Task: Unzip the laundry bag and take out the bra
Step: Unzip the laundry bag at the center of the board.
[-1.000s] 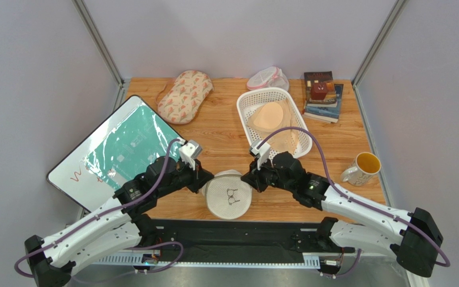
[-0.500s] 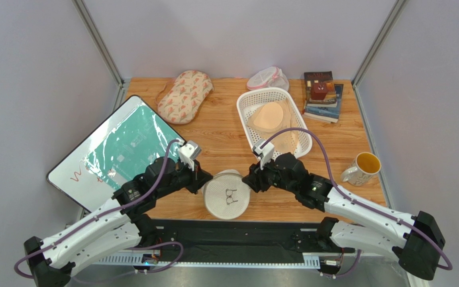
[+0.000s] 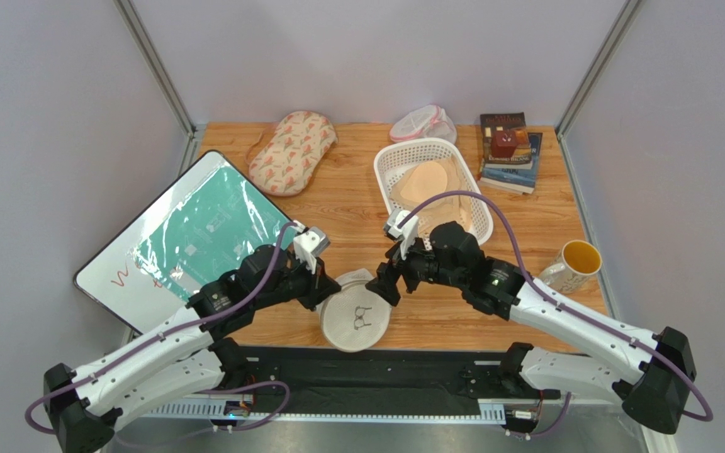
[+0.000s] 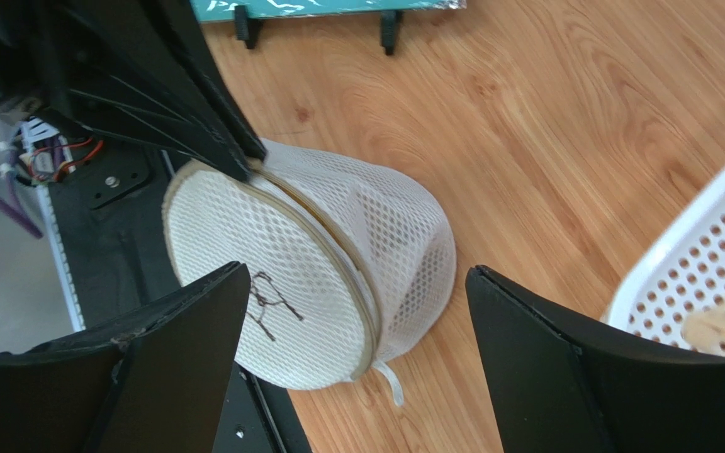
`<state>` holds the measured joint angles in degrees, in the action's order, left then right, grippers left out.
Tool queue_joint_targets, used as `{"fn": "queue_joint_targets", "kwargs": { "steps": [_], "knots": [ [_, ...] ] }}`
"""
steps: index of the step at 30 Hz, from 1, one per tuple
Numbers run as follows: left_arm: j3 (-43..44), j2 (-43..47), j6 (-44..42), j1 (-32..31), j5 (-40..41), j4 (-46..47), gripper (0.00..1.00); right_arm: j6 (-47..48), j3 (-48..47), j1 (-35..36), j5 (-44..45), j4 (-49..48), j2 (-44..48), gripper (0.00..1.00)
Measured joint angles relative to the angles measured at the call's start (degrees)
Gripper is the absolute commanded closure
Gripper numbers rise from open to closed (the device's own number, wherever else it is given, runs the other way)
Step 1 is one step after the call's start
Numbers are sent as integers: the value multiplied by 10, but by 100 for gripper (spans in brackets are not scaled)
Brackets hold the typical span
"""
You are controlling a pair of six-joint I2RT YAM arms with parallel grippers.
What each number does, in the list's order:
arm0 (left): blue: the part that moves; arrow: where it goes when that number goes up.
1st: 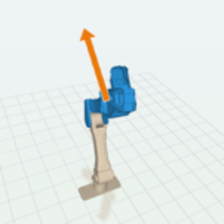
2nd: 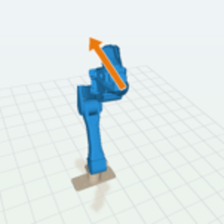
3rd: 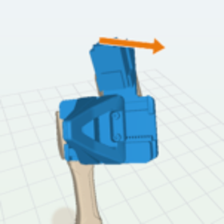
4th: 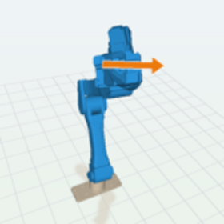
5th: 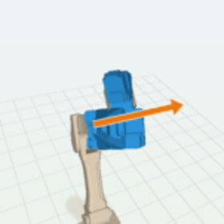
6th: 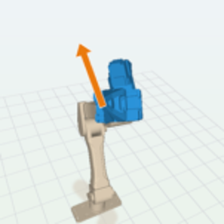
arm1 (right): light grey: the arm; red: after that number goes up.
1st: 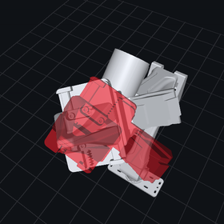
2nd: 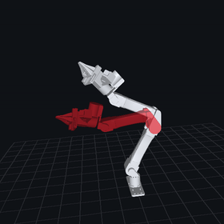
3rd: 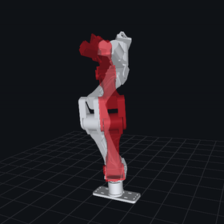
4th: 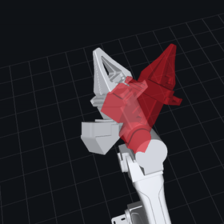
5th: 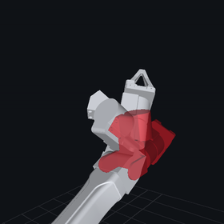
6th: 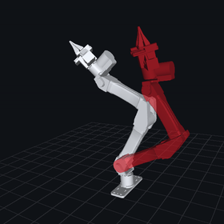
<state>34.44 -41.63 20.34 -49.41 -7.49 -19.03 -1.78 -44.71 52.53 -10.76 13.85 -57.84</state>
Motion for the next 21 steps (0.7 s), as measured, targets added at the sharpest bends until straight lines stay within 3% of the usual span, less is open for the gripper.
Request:
{"fn": "queue_joint_targets", "kwargs": {
  "steps": [11,21],
  "knots": [
    [7,-30,-14,0,-36,6,100,58,-26,0,-144,-19,-82,13],
    [11,-36,-28,0,-89,12,100,74,-16,0,-179,-61,-130,14]
  ]
}}
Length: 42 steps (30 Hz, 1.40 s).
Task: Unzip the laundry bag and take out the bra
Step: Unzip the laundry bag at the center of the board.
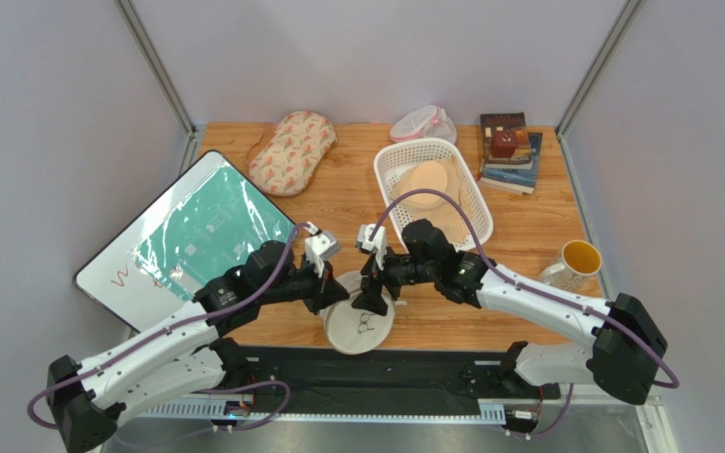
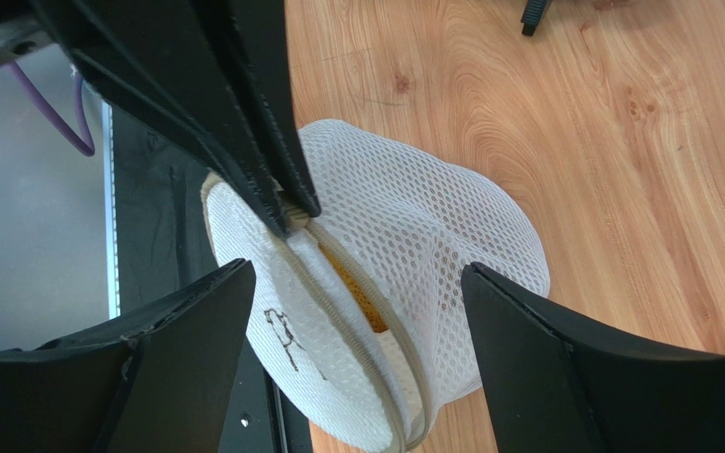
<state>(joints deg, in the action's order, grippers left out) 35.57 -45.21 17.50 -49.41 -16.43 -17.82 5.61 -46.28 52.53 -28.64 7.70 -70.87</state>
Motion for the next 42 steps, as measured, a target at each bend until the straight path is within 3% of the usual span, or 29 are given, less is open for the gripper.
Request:
{"fn": "queue_joint_targets", "kwargs": {
  "steps": [4,6,10,11,14,23,33,42],
  "knots": [
    [7,0,-5,0,-21,1,100,3,2,0,-3,-8,-18,19],
    [8,0,-8,0,-28,0,100,3,2,0,-5,-13,-25,44],
    [13,0,-12,0,-24,-1,100,1,2,0,-12,-15,-37,67],
    [14,0,-13,0,-18,-1,100,1,2,0,-11,-15,-38,79],
    [14,2,-13,0,6,-3,100,-3,2,0,-9,-11,-38,100],
    [12,26,-12,0,90,-4,100,-26,12,3,30,-13,-16,100],
    [0,54,-9,0,155,-8,100,-75,54,4,151,-13,42,100],
    [-19,73,4,-4,164,-4,100,-121,81,3,196,-24,80,100]
  ]
}}
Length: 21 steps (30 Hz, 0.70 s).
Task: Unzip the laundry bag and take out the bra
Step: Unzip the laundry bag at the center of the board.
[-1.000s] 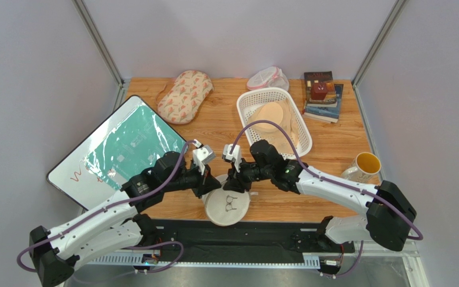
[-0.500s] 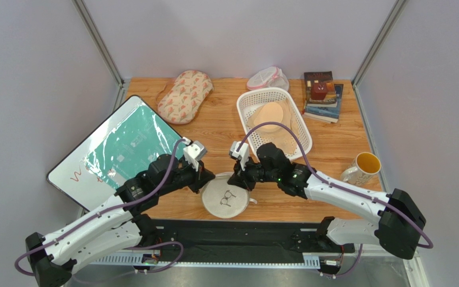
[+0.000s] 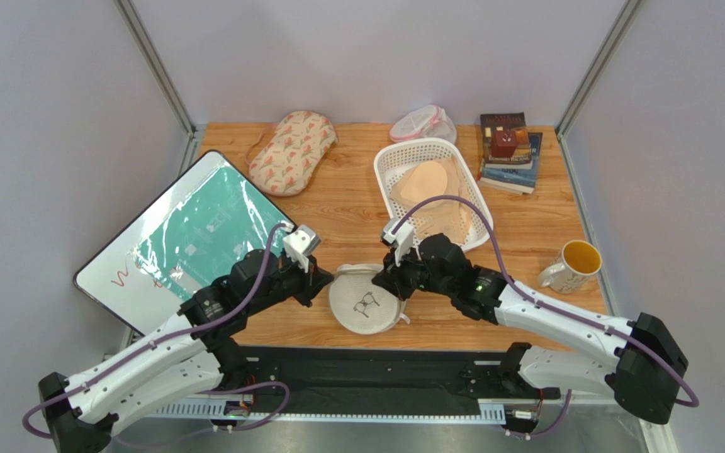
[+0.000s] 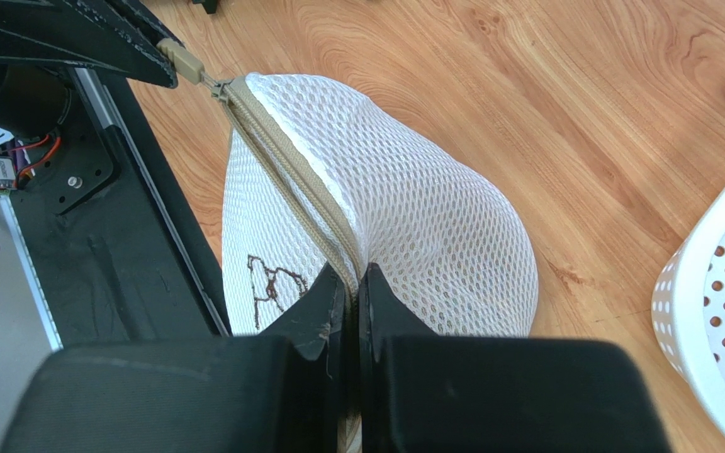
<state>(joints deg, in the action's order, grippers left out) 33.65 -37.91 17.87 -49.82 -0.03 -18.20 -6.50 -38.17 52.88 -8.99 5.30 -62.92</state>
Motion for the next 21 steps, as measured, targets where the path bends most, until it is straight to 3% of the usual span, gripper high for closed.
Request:
{"fn": "queue_joint_targets", "kwargs": {
  "steps": [17,18,19,21],
  "knots": [
    [-8,-18,14,0,-19,39,100,-16,27,-1,13,-2,27,98],
    [-11,-16,14,0,-20,41,100,-17,28,-1,13,-2,30,92],
    [-15,-14,14,0,-21,43,100,-17,28,-1,12,-2,31,68],
    [-19,-11,13,0,-28,45,100,-19,29,-1,9,-2,35,42]
  ]
}}
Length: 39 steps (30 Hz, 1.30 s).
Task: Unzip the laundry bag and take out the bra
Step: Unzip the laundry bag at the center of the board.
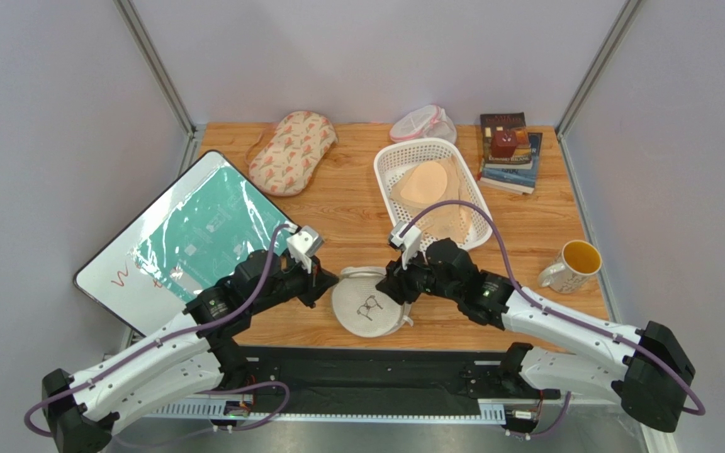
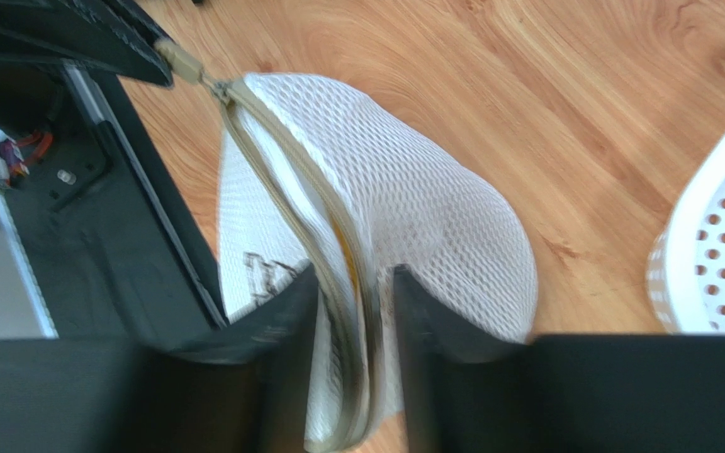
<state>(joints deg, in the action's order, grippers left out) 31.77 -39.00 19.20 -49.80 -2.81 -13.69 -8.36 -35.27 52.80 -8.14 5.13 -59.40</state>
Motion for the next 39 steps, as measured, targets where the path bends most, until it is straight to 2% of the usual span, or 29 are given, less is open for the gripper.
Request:
{"fn": "queue_joint_targets", "kwargs": {
  "steps": [5,6,10,22,27,39],
  "knots": [
    [-1,-13,-6,3,-19,-1,100,25,-1,-8,-26,32,2,34],
    [-1,-17,-9,3,-23,-2,100,29,-3,-8,-31,39,1,29],
    [0,-30,-22,3,-49,-5,100,57,-35,-7,-48,71,-11,25],
    [34,-52,-47,3,-114,-16,100,132,-155,-7,-83,95,-91,25],
    [35,-53,-52,3,-118,-19,100,145,-158,-7,-108,108,-122,28],
    [35,-53,-55,3,-106,-29,100,142,-141,-7,-156,95,-125,32]
  ]
}}
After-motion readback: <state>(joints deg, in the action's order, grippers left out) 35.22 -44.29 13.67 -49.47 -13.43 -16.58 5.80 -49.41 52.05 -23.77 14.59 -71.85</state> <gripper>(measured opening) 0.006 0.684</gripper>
